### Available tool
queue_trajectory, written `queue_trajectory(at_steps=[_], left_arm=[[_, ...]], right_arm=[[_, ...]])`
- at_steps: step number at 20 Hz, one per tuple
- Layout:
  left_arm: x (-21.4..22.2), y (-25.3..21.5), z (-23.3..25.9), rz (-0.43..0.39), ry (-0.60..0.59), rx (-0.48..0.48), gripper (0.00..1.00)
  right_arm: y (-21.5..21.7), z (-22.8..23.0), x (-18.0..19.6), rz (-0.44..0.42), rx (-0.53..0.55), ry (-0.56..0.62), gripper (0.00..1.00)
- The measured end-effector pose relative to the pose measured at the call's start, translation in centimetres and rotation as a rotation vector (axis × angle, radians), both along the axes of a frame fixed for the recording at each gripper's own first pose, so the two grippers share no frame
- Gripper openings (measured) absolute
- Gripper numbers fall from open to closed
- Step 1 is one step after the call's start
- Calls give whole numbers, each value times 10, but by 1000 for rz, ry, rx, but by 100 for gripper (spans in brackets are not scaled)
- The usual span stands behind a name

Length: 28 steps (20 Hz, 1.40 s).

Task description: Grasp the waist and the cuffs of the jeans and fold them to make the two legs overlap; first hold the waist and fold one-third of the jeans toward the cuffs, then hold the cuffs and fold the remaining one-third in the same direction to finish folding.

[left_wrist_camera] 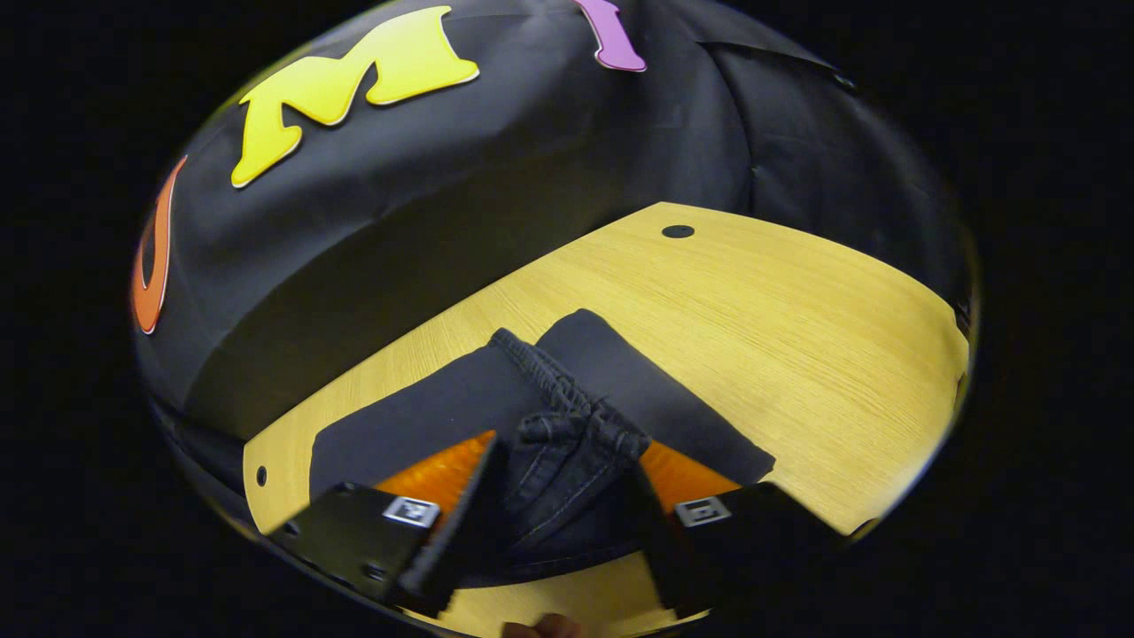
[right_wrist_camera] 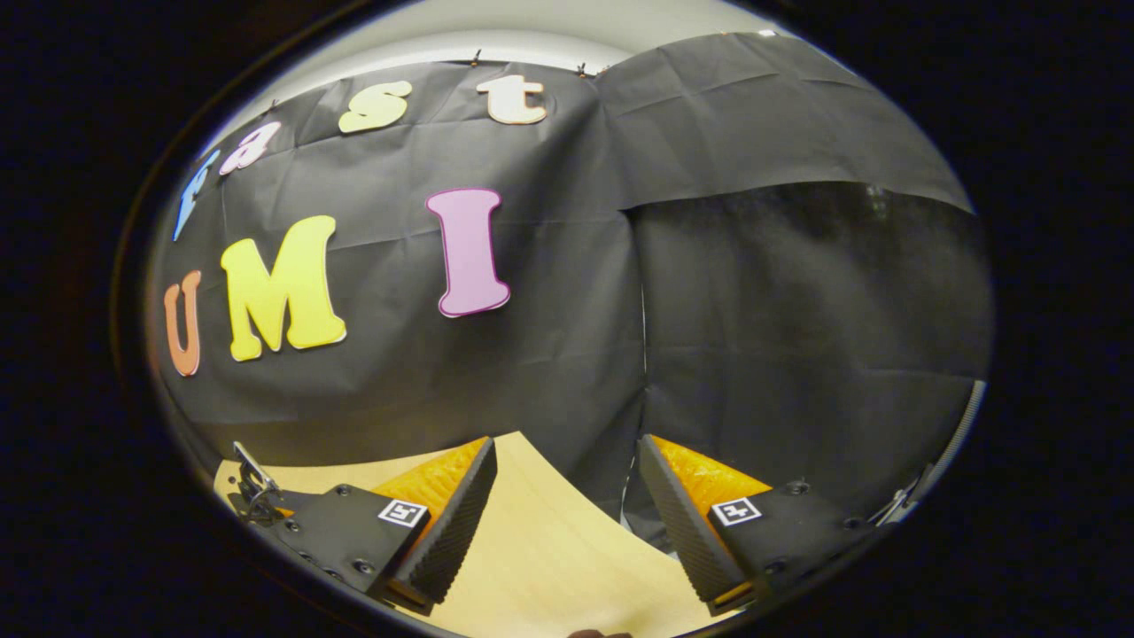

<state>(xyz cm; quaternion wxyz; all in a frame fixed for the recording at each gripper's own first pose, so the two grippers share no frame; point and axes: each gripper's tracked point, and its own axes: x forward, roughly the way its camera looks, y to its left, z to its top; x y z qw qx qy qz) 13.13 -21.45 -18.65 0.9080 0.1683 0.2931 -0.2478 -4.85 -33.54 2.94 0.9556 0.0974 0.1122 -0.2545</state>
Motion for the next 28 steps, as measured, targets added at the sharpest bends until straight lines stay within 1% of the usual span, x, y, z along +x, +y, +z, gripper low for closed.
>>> queue_trajectory(at_steps=[1,2,6,9,12,14,16,17,18,20,22,25,26,28], left_arm=[[-1,-4,2,-4,-1,-12,100],[-5,-9,6,-11,1,-36,98],[-8,-22,32,-18,-36,-111,98],[0,-12,59,21,-77,-159,98],[13,22,98,101,-147,-204,98],[16,61,131,171,-201,-241,98],[19,101,158,238,-252,-260,99],[15,122,173,283,-279,-268,99],[14,141,184,321,-295,-277,99],[12,184,197,410,-323,-262,99],[2,213,215,472,-346,-281,99],[-20,248,238,540,-393,-288,99],[-24,261,231,560,-413,-287,99],[-40,268,232,583,-435,-283,100]], right_arm=[[1,0,0,3,-2,1,100],[2,1,1,5,-4,1,100],[1,2,0,2,4,-2,100],[5,2,6,6,14,-16,100],[25,-2,29,41,39,-31,99],[49,-7,49,88,59,-41,98],[80,-10,72,151,70,-48,100],[96,-12,83,186,73,-51,98],[114,-13,93,223,77,-52,98],[148,-13,111,296,79,-59,98],[185,-12,127,384,79,-62,98],[224,-7,137,466,84,-70,98],[239,-4,139,493,83,-73,98],[261,-3,138,532,86,-80,98]])
